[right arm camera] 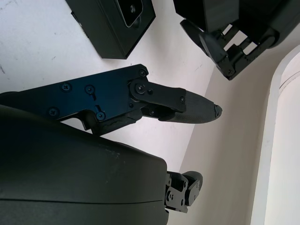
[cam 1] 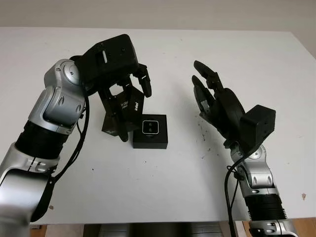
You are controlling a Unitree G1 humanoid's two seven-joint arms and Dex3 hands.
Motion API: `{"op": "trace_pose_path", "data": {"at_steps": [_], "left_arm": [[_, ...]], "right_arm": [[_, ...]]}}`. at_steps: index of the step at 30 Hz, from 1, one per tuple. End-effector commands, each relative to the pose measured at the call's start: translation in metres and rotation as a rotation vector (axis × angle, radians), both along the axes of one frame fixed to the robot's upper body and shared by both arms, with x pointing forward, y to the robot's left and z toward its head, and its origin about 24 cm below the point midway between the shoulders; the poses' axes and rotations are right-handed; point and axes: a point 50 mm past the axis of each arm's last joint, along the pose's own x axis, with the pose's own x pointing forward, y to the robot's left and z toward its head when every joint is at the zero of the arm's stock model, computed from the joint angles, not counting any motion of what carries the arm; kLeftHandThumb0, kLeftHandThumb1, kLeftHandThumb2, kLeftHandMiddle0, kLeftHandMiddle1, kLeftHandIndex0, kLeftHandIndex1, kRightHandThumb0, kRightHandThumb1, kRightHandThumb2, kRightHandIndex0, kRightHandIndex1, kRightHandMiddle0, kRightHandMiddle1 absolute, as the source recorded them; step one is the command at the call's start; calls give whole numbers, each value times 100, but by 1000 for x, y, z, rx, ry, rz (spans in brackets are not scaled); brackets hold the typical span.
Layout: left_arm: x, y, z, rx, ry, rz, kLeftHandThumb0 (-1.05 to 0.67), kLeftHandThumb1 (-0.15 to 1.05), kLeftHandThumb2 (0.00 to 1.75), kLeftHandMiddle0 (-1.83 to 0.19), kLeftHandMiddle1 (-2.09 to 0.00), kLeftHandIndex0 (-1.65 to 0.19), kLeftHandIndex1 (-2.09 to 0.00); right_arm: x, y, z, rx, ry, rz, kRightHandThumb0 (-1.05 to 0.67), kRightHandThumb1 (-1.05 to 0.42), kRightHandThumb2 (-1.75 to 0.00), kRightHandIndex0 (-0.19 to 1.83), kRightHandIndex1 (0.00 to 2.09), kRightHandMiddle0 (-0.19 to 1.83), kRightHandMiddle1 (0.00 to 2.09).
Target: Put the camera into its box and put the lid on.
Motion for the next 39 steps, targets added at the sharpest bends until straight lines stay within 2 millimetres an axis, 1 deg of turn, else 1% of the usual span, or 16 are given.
{"op": "trace_pose_path", "data": {"at_steps": [1,5,8,12,17,20,24,28,30,33,34,39], "left_arm": [[-1,-9,7,-8,-6,-9,-35,104,6,-78,-181,-55,-178],[0,-17,3,-26,26,-2,-35,104,6,-75,-183,-56,-176],[2,-19,-1,-57,19,-23,-32,105,7,-79,-185,-58,-178],[3,-22,0,-22,-15,-24,-33,105,9,-77,-186,-57,-179],[2,-24,-4,-20,-13,-19,-33,105,9,-75,-191,-50,-182],[3,-25,-9,-7,-4,-22,-33,105,11,-75,-190,-45,-182],[3,-26,-13,2,3,-19,-32,105,12,-76,-186,-43,-179],[2,-27,-18,10,25,-18,-33,105,10,-77,-185,-50,-181],[2,-28,-19,1,55,-2,-32,105,11,-74,-185,-47,-179],[0,-30,-19,6,83,22,-31,105,11,-64,-183,-35,-171],[0,-30,-19,11,87,24,-30,105,11,-63,-184,-35,-171],[0,-29,-23,9,114,25,-31,105,11,-64,-186,-42,-175]], "right_arm": [[1,3,2,6,-15,6,-63,-105,-58,4,5,-19,50],[0,5,1,25,-14,9,-62,-105,-58,3,4,-19,49],[0,5,0,20,-20,8,-63,-105,-59,4,5,-19,52],[1,5,0,15,-20,6,-63,-105,-58,4,5,-19,51],[1,6,-1,29,-11,7,-62,-105,-58,4,5,-19,50],[0,6,-1,28,-16,7,-63,-105,-58,4,5,-19,51],[0,5,-2,26,-10,2,-64,-105,-57,4,5,-19,51],[0,6,-2,21,-11,0,-65,-105,-57,5,5,-19,52],[0,6,-2,22,-10,2,-65,-105,-57,4,5,-19,52],[0,6,-3,21,-5,0,-66,-105,-57,4,5,-19,52],[0,6,-3,22,-6,1,-66,-105,-57,4,5,-19,52],[-1,6,-3,17,-12,2,-64,-105,-59,4,5,-19,51]]}}
